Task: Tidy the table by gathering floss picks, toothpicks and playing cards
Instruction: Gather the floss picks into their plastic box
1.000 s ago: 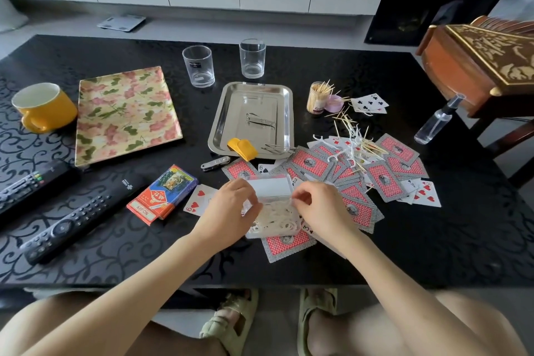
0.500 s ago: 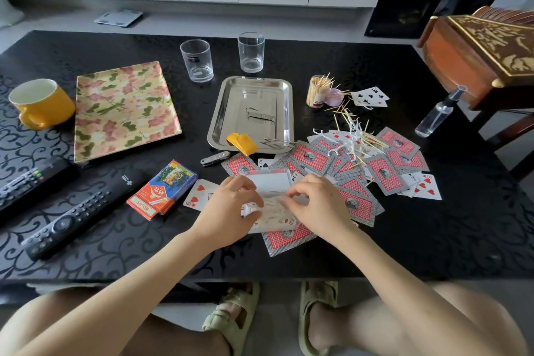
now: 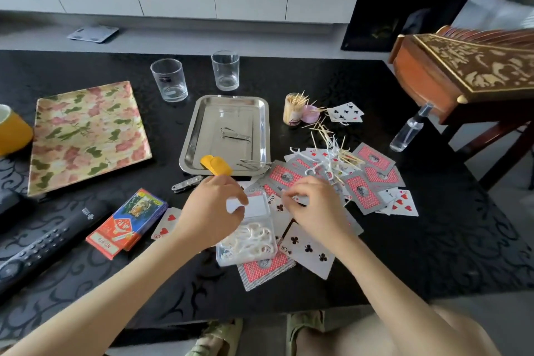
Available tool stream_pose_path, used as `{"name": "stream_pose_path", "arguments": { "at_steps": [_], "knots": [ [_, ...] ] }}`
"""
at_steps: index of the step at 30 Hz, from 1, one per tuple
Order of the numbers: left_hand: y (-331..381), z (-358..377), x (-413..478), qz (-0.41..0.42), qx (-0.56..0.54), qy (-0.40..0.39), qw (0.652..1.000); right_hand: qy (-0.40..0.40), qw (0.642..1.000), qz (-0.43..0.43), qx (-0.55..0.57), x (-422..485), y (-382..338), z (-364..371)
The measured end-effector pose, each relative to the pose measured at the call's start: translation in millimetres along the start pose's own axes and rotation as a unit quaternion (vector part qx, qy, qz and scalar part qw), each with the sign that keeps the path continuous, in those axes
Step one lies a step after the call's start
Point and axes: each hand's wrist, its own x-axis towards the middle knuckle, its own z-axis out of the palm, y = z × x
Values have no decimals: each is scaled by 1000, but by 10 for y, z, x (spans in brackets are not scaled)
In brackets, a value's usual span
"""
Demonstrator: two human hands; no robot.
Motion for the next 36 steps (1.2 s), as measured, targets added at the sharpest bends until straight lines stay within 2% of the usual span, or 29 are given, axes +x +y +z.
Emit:
{"name": "stream_pose_path", "arguments": {
  "at_steps": [4,7,10,14,18,23,28,32,34,36],
  "knots": [
    [201,44,463,40,2,0,999,64,994,82,-43,363,421,-245],
    [369,204,872,70,46,-33,996,78,983,141,-91,652,651,-367],
    [507,400,1235,89,76,-60,991,36,968,202,-142,909,757,-431],
    [611,645,1650,107,140,-86,981,-74,943,261,-195,1156,810,-372],
    [598,775,1853,101,149,-142,973,-90,946,275,-147,1224,899,-316],
    [594,762,1990,85,141,-202,965,-68,964,257,13,1192,1067,-387],
    [565,744,1976,69,144,-202,966,-17,964,226,141,1105,1010,-593],
    [630,702,1920,29,54,-135,989,-4,965,211,158,1040,1007,-736],
    [704,711,1864,5,-8,-101,995,-27,970,209,119,1023,1033,-734],
    [794,774,1781,-14,-30,-99,995,-69,976,204,38,1004,1052,-694]
  ]
}}
